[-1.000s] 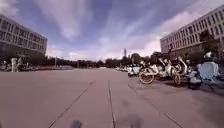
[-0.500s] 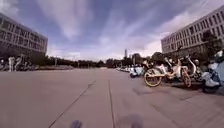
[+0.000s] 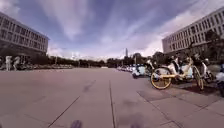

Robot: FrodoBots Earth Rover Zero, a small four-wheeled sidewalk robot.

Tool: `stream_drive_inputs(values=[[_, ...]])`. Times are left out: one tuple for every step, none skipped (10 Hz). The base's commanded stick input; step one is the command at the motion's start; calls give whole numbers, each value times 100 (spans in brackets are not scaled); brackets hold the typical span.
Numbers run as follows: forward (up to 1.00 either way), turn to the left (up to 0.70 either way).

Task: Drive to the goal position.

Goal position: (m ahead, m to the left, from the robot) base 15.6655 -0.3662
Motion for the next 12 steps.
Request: stream_drive_inputs(values=[[100, 0], [100, 0], [100, 0], [100, 0], [100, -9], [100, -2], [100, 0], [100, 0], [100, 0], [100, 0], [100, 0], [100, 0]])
